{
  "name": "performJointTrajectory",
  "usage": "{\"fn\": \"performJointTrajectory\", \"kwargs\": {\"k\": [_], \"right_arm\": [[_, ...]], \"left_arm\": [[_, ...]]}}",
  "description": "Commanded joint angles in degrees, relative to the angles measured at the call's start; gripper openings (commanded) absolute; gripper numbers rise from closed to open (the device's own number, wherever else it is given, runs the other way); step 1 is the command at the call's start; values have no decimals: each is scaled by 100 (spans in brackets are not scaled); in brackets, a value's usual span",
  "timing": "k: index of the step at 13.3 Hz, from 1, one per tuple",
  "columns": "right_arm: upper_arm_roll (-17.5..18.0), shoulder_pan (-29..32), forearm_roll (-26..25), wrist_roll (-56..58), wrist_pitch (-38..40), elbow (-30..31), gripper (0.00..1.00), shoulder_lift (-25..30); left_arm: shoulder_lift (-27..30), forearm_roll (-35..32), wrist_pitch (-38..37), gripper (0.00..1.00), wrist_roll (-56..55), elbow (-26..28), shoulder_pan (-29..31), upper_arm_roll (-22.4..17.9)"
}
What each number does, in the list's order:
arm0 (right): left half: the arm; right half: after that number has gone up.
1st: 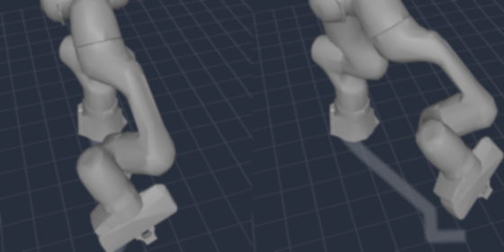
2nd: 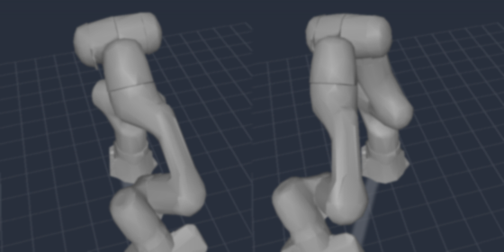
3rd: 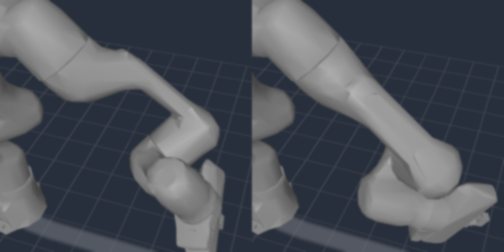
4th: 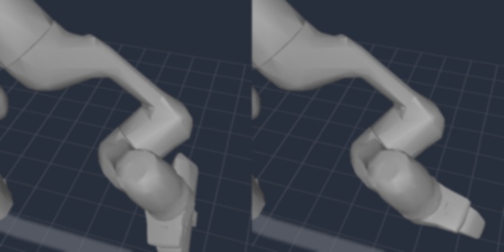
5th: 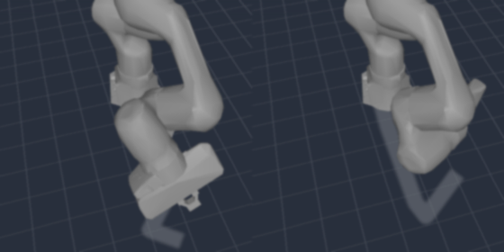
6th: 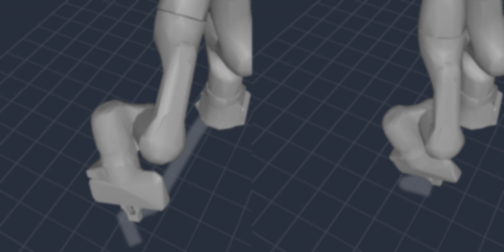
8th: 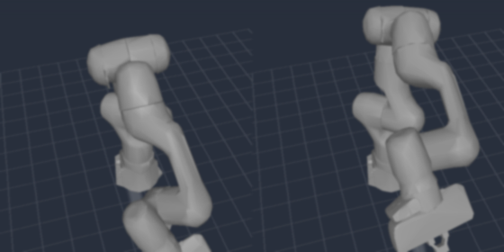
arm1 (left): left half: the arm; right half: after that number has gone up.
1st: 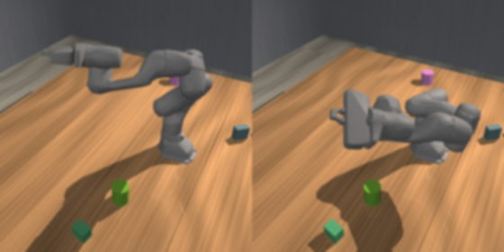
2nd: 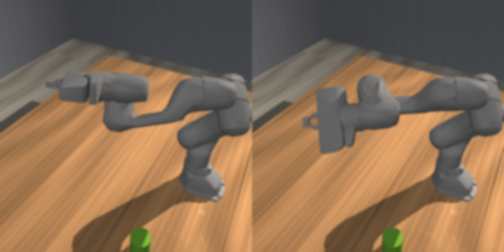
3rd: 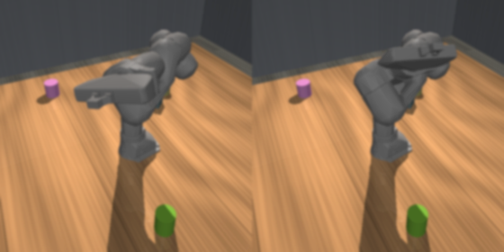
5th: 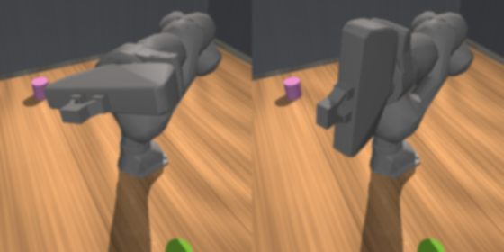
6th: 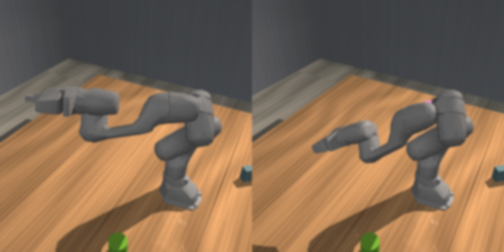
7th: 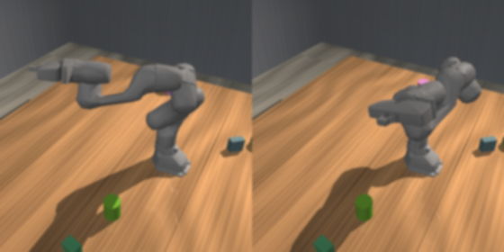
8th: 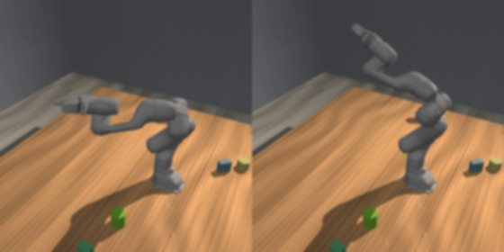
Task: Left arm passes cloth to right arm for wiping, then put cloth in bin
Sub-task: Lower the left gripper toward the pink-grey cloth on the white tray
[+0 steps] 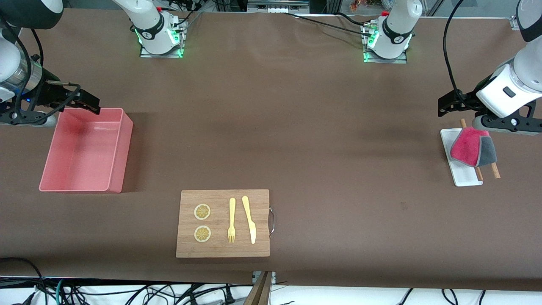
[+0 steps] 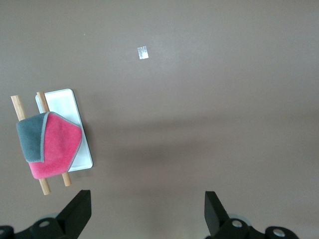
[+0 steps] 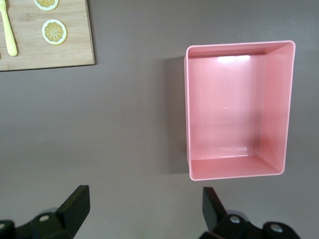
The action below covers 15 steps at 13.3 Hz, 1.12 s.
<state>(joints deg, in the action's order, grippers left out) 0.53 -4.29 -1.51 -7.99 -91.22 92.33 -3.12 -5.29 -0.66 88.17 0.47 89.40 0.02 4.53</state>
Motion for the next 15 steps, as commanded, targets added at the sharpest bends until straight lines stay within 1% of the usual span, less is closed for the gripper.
{"fn": "performJointTrajectory", "kwargs": {"k": [1, 4, 6, 11, 13, 15], "right_arm": [[34, -10, -42, 43, 34, -49, 100, 66], [34, -54, -42, 52, 34, -75, 100, 66], [34, -89, -51, 52, 43, -75, 100, 66], [34, -89, -51, 52, 43, -75, 100, 66], [34, -89, -51, 52, 43, -75, 100, 75], [34, -89, -51, 52, 43, -75, 100, 75]], "left_arm": [[-166, -57, -116, 100, 137, -159, 24, 4], [-157, -22, -151, 100, 137, -159, 15, 12], [-166, -13, -352, 100, 129, -151, 6, 21], [-385, -118, -433, 100, 129, -124, 33, -14], [-447, -748, -450, 100, 137, -63, 59, -5], [-727, -1408, -625, 100, 146, -63, 42, 30]]}}
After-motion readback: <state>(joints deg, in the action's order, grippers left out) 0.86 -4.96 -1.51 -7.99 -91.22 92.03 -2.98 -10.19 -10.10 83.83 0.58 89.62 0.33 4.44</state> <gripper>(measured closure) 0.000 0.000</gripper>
